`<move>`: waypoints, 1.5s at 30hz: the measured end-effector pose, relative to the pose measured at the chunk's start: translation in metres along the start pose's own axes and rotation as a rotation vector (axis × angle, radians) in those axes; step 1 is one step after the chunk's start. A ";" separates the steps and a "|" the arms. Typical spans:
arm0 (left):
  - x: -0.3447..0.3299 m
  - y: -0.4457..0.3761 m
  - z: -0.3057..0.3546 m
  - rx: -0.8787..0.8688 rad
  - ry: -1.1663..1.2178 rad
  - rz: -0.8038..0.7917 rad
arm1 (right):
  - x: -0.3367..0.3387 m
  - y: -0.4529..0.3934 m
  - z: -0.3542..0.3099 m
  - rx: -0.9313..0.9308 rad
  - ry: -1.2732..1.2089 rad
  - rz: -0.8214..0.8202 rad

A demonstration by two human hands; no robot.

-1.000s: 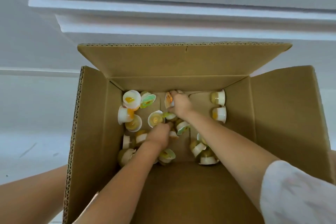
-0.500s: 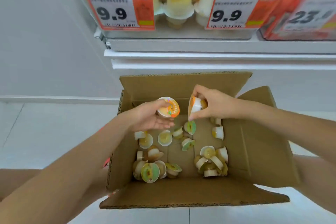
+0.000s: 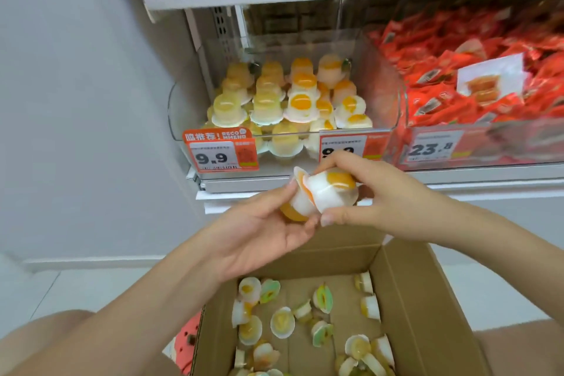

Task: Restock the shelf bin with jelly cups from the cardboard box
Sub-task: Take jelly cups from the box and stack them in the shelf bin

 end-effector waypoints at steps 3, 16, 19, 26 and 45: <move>0.001 -0.002 -0.004 0.003 -0.030 0.026 | -0.001 0.007 0.012 -0.019 -0.244 0.065; -0.017 -0.014 -0.008 -0.016 -0.022 0.082 | -0.006 0.011 0.018 -0.053 -0.277 0.016; -0.019 -0.015 -0.011 0.015 -0.067 0.045 | -0.003 0.011 0.021 -0.046 -0.239 -0.031; -0.017 -0.015 -0.001 0.007 -0.272 0.146 | 0.027 0.005 0.018 -0.095 -0.173 0.121; 0.016 -0.030 0.112 -0.300 -1.509 0.554 | 0.114 -0.186 0.093 -0.297 0.876 -0.072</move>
Point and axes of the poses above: each hand's wrist, its own y-axis away from the middle knuckle, its own x-axis out of the back of the hand, z = x × y, the point moved 9 cm from there along -y, towards the middle knuckle, and after that the axes turned 12 degrees about y, right-handed, at the moved point
